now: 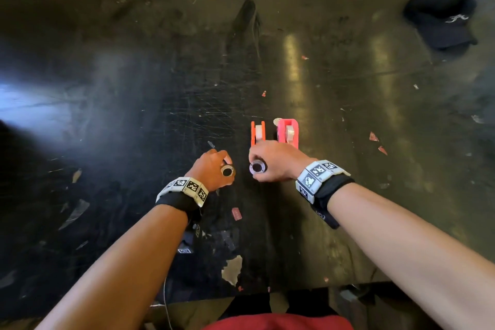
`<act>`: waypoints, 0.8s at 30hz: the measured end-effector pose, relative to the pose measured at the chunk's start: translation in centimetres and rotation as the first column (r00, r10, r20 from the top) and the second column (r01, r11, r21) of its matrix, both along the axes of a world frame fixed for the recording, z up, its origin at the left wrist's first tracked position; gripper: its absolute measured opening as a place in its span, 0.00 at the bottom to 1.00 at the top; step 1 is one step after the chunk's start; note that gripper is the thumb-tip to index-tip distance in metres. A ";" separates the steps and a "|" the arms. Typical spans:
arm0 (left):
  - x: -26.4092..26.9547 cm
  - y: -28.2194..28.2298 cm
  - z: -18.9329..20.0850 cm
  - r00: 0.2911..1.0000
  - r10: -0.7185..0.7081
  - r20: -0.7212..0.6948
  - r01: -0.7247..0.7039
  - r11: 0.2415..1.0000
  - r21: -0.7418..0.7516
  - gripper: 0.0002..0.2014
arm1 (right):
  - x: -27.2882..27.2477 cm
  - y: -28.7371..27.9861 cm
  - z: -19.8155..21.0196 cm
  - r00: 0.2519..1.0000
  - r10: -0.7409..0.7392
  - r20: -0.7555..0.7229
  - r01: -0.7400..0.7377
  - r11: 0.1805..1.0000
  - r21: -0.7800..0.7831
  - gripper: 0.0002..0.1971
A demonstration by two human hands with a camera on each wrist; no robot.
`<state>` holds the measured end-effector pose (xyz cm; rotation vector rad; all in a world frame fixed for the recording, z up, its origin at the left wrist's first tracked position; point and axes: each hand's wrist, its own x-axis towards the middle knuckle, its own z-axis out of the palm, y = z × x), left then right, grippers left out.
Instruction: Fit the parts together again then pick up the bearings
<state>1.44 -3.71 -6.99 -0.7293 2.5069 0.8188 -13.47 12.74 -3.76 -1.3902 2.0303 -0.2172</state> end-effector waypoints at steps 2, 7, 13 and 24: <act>-0.5 -1.9 0.4 0.998 0.033 -0.046 -0.035 0.999 -0.028 0.19 | -0.4 -2.9 0.5 0.997 -0.020 -0.069 0.017 0.999 -0.050 0.13; -1.6 -5.7 0.4 0.985 0.099 -0.138 -0.110 0.991 -0.074 0.20 | -1.1 -8.5 -0.6 0.948 0.010 -0.319 -0.018 1.000 -0.023 0.15; -2.2 -7.5 -1.3 0.983 0.106 -0.151 -0.124 0.986 -0.115 0.21 | -0.3 -11.3 -3.6 0.917 0.000 -0.399 0.019 0.999 0.043 0.17; -1.6 -7.4 -2.8 0.971 0.153 -0.186 -0.177 0.976 -0.124 0.29 | 0.8 -11.0 -3.8 0.919 -0.045 -0.392 0.052 0.999 0.009 0.31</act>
